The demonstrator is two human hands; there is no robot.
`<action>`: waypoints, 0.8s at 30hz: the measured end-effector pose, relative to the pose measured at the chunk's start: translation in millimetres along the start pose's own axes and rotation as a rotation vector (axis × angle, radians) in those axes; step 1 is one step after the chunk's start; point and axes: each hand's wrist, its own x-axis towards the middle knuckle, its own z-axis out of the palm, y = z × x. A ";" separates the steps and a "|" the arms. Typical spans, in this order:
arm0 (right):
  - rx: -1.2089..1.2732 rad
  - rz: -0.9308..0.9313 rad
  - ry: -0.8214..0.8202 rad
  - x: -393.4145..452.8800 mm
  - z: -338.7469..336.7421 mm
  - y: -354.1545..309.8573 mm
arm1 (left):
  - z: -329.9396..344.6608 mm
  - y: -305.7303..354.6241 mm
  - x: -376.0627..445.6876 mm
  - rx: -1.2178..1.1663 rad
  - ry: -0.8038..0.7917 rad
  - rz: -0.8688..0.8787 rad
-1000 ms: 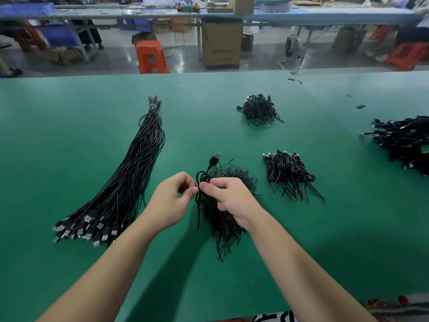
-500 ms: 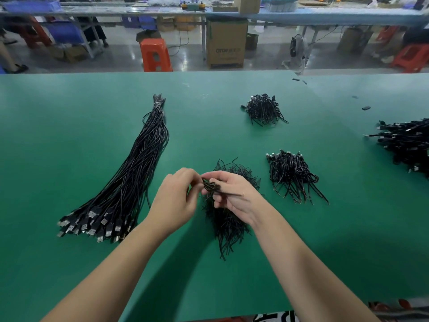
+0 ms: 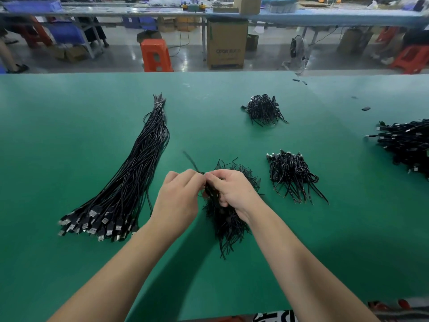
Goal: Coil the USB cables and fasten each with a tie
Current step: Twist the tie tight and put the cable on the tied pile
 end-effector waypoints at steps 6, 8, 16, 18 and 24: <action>-0.046 0.066 -0.094 -1.4 -5.4 -0.5 | -0.8 -4.1 -6.8 0.004 -0.068 0.070; 0.062 0.033 -0.192 -2.4 -8.9 -1.2 | -4.5 -2.1 -5.6 -0.221 -0.097 -0.171; -0.071 -0.102 -0.159 -2.6 -9.9 2.5 | -4.4 -4.9 2.6 -0.869 -0.209 -0.825; -0.167 -0.151 -0.086 -2.6 -10.2 2.1 | -3.8 -2.6 2.5 -0.852 -0.198 -0.805; -0.175 -0.154 -0.019 -6.1 -3.3 2.3 | -2.6 6.9 1.6 -0.438 -0.082 -0.502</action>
